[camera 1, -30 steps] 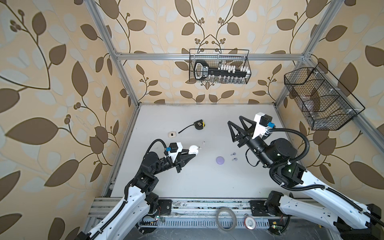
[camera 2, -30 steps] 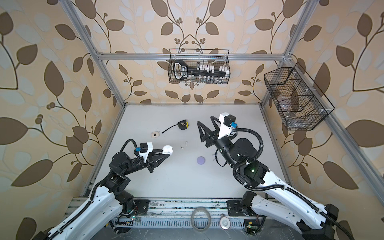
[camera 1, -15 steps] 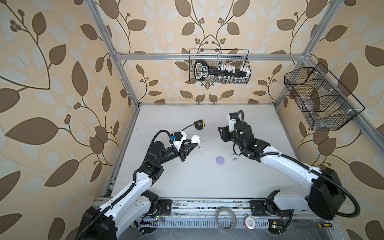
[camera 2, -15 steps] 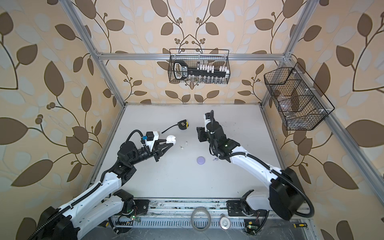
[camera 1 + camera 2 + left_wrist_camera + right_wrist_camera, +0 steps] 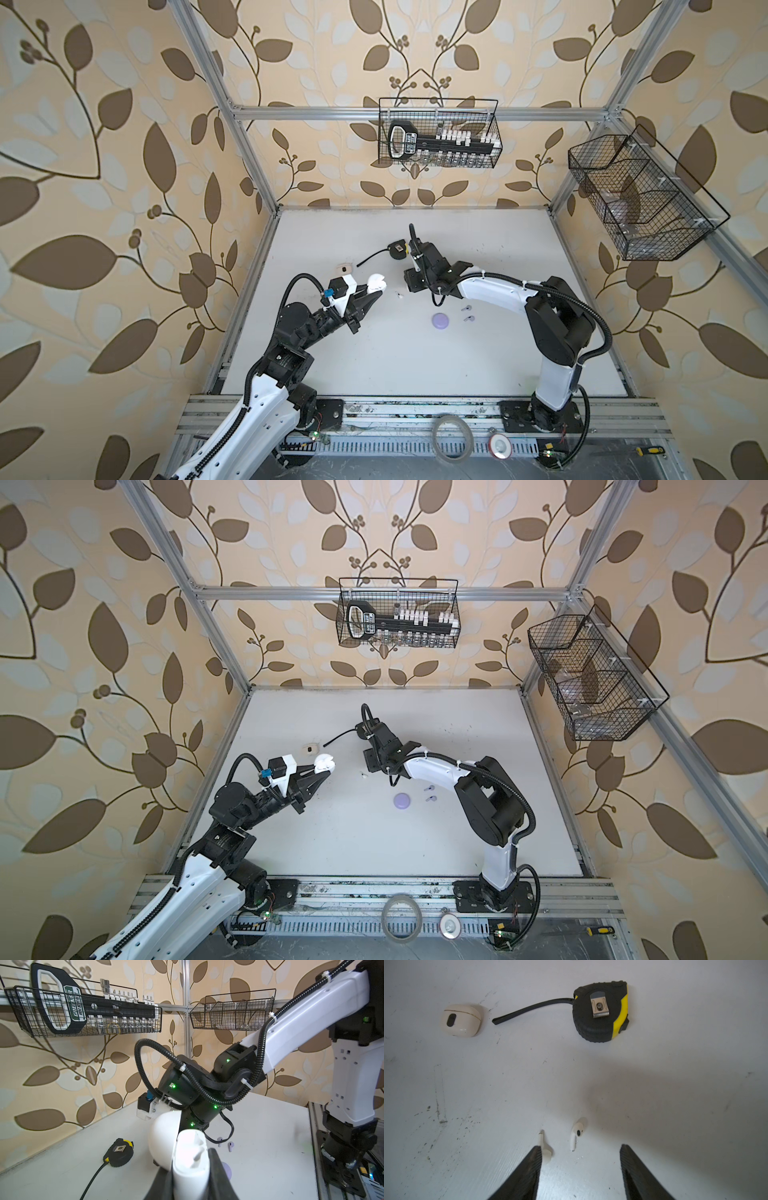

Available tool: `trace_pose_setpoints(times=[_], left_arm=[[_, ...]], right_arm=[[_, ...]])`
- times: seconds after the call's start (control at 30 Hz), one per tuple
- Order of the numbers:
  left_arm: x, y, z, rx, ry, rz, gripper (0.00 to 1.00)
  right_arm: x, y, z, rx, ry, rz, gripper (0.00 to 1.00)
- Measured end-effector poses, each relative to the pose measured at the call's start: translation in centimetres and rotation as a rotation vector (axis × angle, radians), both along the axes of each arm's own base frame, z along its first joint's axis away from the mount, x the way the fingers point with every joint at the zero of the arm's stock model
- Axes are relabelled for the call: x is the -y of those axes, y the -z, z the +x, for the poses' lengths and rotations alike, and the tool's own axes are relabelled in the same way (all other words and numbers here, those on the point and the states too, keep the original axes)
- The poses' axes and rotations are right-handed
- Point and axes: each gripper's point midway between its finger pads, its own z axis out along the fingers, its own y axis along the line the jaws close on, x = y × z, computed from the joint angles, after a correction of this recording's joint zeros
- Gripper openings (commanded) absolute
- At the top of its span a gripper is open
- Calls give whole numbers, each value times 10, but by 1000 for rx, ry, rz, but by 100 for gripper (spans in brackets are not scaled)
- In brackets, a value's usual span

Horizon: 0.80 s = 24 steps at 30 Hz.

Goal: Insert the wireless bluetooth earbuds into the charging case
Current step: 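Move the right gripper over the loose white earbuds on the table, then lower the right gripper and close it on one white earbud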

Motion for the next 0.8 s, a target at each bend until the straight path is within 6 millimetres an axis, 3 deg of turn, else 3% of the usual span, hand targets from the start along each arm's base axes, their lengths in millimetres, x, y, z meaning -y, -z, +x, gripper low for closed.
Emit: trace_pose_setpoints(times=[0.23,0.5,0.8], left_arm=[[2,23,8,-72,-5,52,0],[-2,14,1,-34,-12,42,0],[-2,13,0,-31,-12,41,0]], right_arm=[[-15,15,13,-67,-44,-54,51],[-11,50,2,-172,-66,-121,48],[-9,57,-1,-199,-73,-128,38]])
